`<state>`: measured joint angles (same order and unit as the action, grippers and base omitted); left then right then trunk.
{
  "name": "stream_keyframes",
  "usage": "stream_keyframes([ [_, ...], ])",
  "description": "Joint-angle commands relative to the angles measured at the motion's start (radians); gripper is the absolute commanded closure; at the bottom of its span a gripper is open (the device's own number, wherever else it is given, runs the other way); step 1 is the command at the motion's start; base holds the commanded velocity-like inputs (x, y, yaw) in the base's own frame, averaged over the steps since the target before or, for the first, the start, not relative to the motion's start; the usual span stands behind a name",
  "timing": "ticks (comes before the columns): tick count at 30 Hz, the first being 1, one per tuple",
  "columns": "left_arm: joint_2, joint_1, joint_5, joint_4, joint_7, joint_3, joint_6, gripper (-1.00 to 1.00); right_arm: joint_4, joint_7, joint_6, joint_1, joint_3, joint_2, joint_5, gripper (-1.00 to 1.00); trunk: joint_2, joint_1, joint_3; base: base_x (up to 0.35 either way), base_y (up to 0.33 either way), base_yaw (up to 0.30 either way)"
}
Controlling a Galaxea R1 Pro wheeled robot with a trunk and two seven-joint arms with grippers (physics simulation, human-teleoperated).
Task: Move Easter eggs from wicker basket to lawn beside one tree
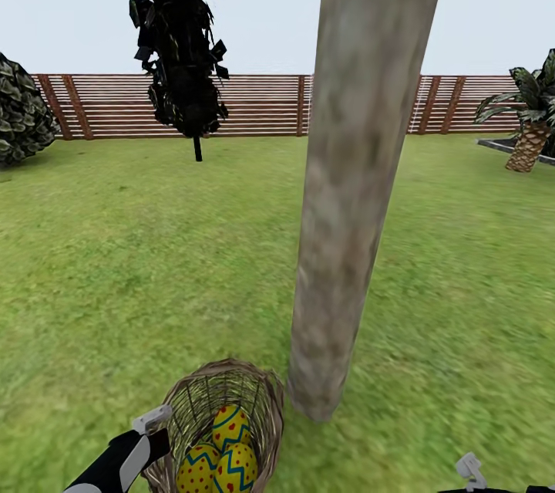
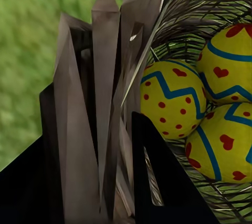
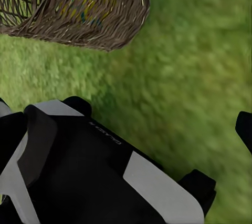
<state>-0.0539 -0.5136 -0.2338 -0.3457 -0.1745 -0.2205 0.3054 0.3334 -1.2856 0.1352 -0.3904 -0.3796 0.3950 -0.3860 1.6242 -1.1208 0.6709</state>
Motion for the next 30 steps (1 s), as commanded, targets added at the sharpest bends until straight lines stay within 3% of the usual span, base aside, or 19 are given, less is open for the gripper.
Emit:
stream_keyframes([
  [1, 0.0, 0.0, -0.013, -0.003, -0.005, 0.0, 0.004, 1.0, 0.001, -0.006, 0.011, -0.001, -0.009, -0.001, -0.007, -1.0, 0.008, -0.004, 0.004, 0.0, 0.0, 0.0],
  [30, 0.0, 0.0, -0.013, -0.003, -0.005, 0.0, 0.004, 1.0, 0.001, -0.006, 0.011, -0.001, -0.009, 0.0, -0.005, -1.0, 0.211, -0.115, 0.095, 0.0, 0.0, 0.0],
])
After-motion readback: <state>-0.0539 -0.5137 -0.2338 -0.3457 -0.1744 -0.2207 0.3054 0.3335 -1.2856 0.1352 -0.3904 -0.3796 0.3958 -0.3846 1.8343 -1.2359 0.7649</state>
